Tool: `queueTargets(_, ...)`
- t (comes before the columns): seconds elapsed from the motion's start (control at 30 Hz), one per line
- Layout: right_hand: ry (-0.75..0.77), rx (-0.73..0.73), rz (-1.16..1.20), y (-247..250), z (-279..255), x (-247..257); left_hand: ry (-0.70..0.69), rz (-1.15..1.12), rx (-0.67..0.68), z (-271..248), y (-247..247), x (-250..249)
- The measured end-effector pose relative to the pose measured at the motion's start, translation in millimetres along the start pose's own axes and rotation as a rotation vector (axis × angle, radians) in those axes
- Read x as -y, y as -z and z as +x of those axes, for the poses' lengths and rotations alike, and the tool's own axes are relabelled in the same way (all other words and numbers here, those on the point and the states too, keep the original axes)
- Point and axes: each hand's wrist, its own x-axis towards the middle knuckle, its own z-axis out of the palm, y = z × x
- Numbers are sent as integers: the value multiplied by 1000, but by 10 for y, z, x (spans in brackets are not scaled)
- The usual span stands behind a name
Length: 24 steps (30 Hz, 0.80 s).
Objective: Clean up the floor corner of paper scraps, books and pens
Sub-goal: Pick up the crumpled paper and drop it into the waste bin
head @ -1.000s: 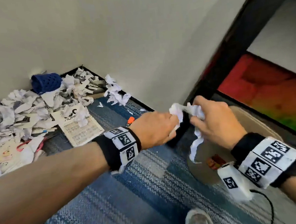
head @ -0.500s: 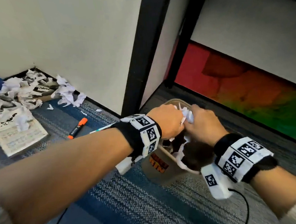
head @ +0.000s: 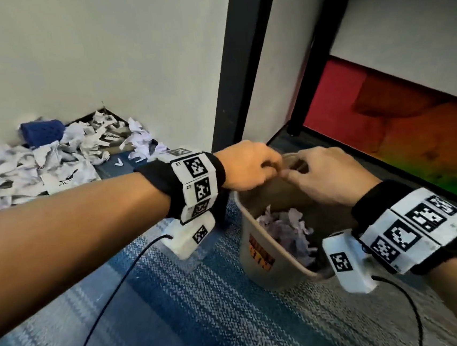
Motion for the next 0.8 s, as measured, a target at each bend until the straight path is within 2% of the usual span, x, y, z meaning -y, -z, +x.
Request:
queueTargets(0.1, 78, -48, -74, 165, 7, 376, 58, 17, -70, -376, 284, 287)
queueTargets(0.23, 216, -79, -187, 228, 74, 1042, 254, 88, -84, -1180, 626, 929)
queueTargets(0.37, 315, -89, -219, -80, 307, 1976, 436, 245, -21, -2209, 699, 1700)
queueTargets(0.43, 430, -10, -163, -383, 445, 2533, 554, 222, -24, -2820, 587, 2118)
queueTargets(0.53, 565, 262, -42, -846, 507, 3237, 789, 132, -95, -3775, 230, 2602)
queueTargets(0.6, 622, 422, -163, -1159, 533, 3576, 964, 79, -18, -4401, -64, 2805)
queueTargets(0.67, 670, 522, -415, -1437, 583, 3875, 1075, 31, 76, -4913, -311, 2906)
queueTargets(0.73, 723, 545, -590, -1594, 611, 4118, 1148, 33, 137, -5255, -420, 2949)
queueTargets(0.8, 775, 545, -599, -1702, 603, 4391, 1189, 68, 170, -5496, -363, 3065)
